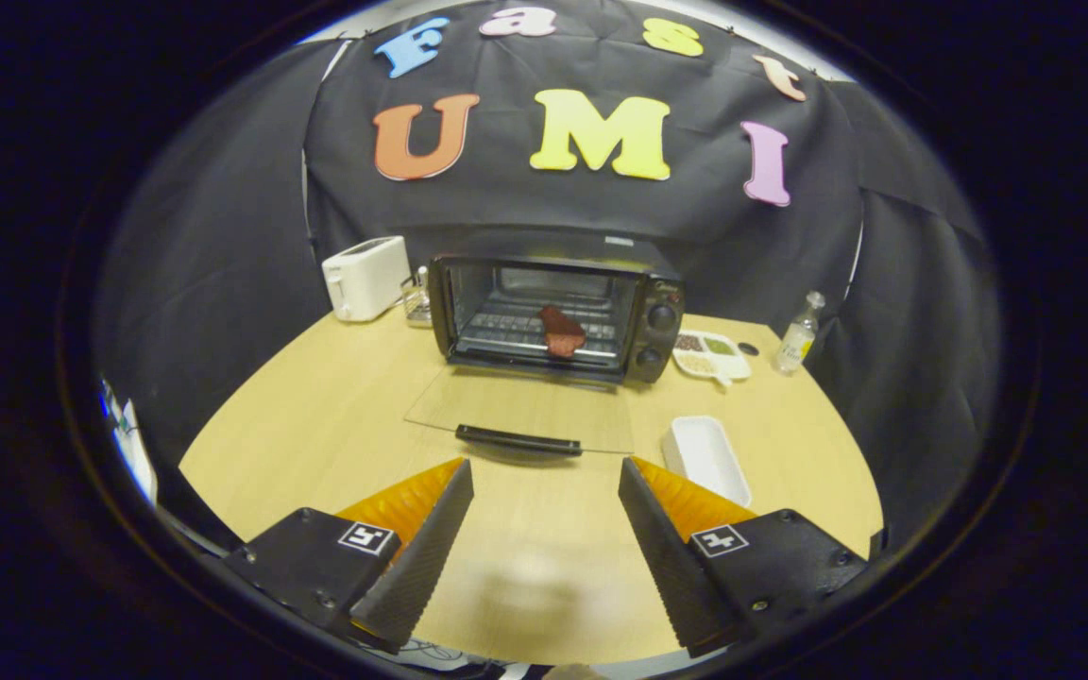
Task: Open the toaster oven, put the food inside, and close the toaster oven door.
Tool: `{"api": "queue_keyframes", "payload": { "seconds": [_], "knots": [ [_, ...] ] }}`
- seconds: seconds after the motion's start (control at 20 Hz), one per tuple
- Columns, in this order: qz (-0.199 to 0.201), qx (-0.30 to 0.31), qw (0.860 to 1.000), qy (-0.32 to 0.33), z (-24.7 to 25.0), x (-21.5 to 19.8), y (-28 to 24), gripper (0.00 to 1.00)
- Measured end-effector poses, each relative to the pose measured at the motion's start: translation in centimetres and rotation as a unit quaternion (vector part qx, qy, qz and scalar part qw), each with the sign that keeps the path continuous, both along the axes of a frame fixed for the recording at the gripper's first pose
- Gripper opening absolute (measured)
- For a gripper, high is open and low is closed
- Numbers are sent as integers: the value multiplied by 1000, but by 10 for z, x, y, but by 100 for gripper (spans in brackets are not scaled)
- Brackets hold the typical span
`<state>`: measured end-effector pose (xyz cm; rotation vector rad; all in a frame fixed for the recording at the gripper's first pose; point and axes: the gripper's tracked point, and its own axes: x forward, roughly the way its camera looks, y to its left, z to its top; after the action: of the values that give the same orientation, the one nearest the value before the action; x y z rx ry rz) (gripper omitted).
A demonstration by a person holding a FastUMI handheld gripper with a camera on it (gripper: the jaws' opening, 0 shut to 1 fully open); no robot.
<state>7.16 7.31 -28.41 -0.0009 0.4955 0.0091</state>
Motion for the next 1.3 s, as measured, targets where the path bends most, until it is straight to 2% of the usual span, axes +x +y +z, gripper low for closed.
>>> {"api": "queue_keyframes", "payload": {
  "seconds": [0.35,0.65,0.9,1.3],
  "knots": [
    [10,32,998,54,-67,42,38,99],
    [-19,44,995,91,-106,83,28,99],
    [-26,30,994,106,-122,109,22,99],
    [-34,39,992,117,-122,129,19,99]
  ]
}}
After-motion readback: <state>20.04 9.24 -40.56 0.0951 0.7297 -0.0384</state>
